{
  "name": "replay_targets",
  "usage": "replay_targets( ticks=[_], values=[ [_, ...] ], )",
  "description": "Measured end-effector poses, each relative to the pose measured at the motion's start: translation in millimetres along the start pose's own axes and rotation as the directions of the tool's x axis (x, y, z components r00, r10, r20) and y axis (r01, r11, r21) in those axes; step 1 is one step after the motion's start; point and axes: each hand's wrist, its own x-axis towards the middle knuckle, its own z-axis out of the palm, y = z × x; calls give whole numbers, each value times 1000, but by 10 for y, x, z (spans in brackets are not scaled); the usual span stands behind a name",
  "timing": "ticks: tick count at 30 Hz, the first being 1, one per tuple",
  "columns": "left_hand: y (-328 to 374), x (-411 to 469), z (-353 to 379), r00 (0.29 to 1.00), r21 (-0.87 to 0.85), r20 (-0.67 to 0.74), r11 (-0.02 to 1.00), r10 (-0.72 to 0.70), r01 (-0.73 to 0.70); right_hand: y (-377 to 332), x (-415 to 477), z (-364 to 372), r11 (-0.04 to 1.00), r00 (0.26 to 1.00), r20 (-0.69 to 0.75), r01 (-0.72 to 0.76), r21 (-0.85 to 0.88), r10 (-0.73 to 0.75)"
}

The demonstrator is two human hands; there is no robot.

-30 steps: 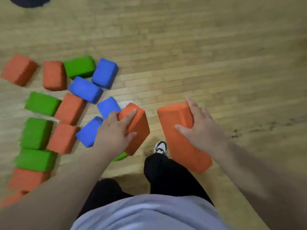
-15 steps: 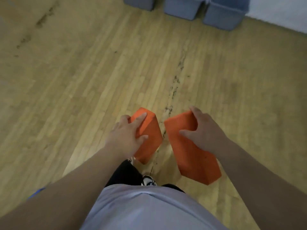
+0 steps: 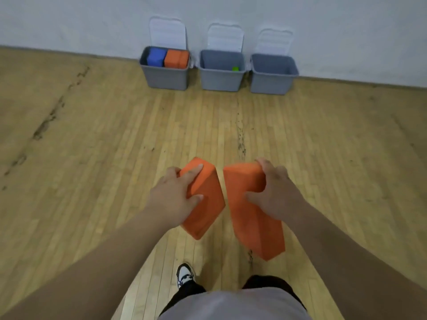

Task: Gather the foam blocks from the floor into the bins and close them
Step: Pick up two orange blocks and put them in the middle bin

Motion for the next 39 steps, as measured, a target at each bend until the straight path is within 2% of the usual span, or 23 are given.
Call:
replay_targets(
  ticks=[4, 8, 13, 18, 23, 30, 35, 39],
  values=[
    [-311, 308, -447, 998, -22, -53, 1000, -20, 19, -593, 333, 52, 991, 984, -127, 128, 24, -124],
    [-561, 569, -711, 994, -89, -94, 995, -54, 46, -937, 718, 28, 976, 964, -176, 210, 56, -198],
    [-703, 964, -1004, 984, -77, -151, 994, -89, 78, -1230, 1305, 17, 950, 929, -238, 306, 60, -284],
    [-636, 1649, -1180, 976, -66, -181, 992, -117, 107, -1243, 2129, -70, 946, 940, -187, 309, 102, -287],
    [-358, 2615, -1314, 962, -88, -240, 990, -130, 112, -1094, 3181, -432, 926, 922, -143, 371, 66, -359],
    [214, 3871, -1605, 947, -117, -291, 988, -134, 104, -952, 4489, -1262, 929, 929, -114, 362, 74, -353],
    [476, 4673, -1742, 953, -118, -285, 991, -102, 71, -929, 5118, -1586, 946, 961, -123, 268, 181, -249],
    [544, 5496, -1835, 967, -90, -254, 996, -24, 1, -848, 5599, -1681, 958, 969, -163, 214, 193, -184]
  ],
)
